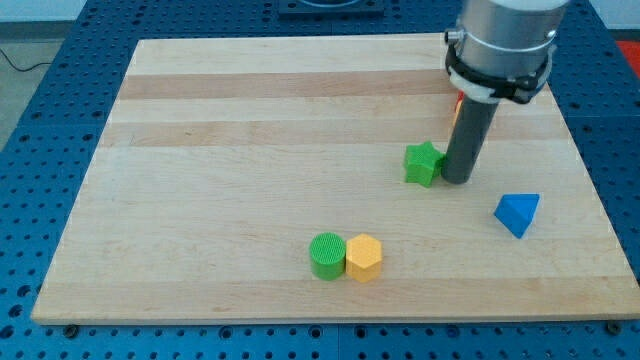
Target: Place the green star on top of the yellow hexagon
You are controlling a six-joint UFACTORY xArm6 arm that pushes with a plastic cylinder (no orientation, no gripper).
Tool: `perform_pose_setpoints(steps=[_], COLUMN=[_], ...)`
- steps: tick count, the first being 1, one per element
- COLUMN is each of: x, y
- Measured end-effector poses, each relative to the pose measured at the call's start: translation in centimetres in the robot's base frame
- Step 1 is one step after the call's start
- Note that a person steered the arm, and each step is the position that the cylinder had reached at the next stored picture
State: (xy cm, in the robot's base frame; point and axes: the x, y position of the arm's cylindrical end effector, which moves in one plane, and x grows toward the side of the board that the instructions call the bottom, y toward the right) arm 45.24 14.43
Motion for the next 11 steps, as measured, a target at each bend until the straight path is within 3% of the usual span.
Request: perform_pose_setpoints(steps=[1, 2, 3, 4, 5, 6, 7, 8, 10, 11], x=[-3.2, -3.0, -0.1, 0.3, -4.2, -5.6, -4.0, -1.7, 2.9, 3.1], y=[-0.7, -6.6, -12.5, -14.5, -14.0, -9.9, -6.2, -6.6, -13.5, -13.9])
